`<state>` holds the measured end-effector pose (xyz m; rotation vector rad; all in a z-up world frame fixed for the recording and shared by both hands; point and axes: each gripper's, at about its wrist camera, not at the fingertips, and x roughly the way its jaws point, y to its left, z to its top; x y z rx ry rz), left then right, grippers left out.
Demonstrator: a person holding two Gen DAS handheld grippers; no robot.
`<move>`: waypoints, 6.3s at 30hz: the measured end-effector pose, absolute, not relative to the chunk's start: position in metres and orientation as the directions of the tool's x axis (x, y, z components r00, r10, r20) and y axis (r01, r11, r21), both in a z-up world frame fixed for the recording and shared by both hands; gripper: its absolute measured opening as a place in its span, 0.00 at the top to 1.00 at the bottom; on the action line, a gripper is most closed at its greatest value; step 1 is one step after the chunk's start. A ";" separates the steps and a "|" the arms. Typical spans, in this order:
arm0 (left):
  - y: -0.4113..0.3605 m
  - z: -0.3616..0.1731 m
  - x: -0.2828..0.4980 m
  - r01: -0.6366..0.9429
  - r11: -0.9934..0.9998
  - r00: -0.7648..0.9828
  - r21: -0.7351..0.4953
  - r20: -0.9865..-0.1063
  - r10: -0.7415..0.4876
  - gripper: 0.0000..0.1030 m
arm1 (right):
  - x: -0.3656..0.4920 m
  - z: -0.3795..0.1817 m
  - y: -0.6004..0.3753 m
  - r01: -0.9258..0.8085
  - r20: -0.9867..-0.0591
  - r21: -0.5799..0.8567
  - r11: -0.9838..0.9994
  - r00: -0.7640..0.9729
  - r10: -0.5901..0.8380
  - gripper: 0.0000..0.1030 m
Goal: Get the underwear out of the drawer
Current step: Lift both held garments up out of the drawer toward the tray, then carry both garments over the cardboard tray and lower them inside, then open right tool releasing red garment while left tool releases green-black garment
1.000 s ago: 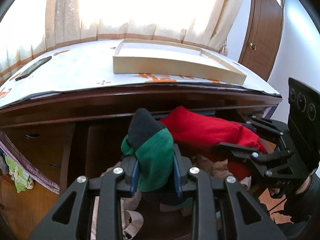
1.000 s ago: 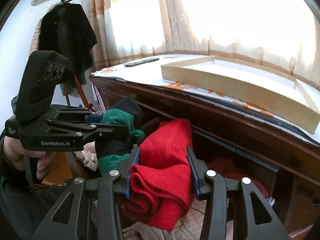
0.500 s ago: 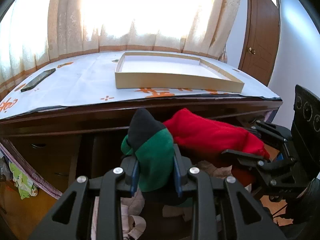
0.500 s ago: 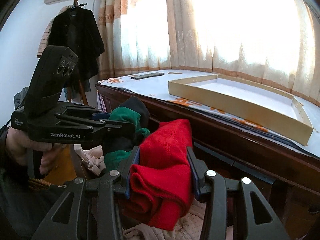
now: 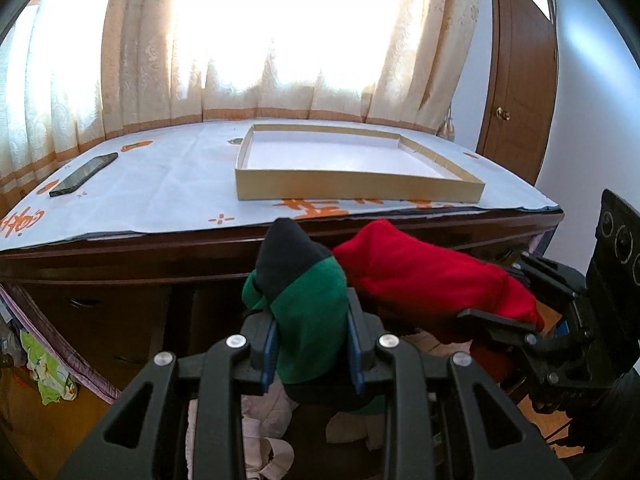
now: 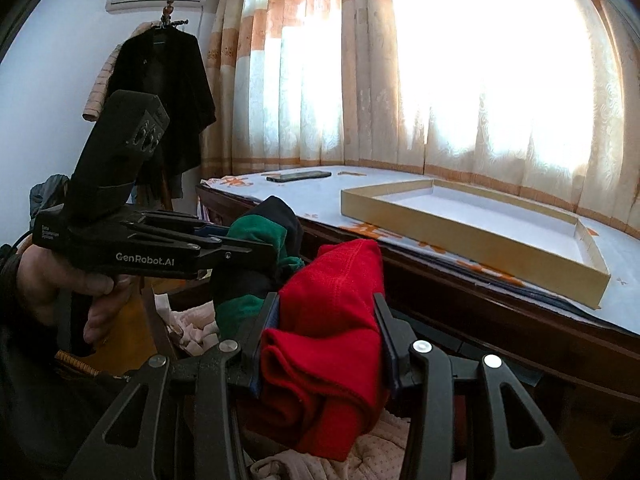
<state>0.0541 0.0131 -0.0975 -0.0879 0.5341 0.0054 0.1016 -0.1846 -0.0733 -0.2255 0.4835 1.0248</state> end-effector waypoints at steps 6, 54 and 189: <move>0.011 -0.092 0.050 -0.025 0.997 0.878 -0.078 -0.479 -0.016 0.74 | 0.098 -0.069 -0.188 -0.861 -0.456 0.038 0.508 0.437 0.775 0.55; -0.007 -0.029 0.070 0.037 0.999 0.930 0.012 -0.367 -0.030 0.74 | 0.113 -0.014 -0.211 -0.809 -0.315 0.056 0.585 0.542 0.779 0.55; -0.026 0.013 0.379 0.227 0.969 0.725 -0.099 -0.647 -0.236 0.44 | 0.370 -0.011 -0.237 -0.507 -0.667 0.067 0.859 0.617 0.417 0.27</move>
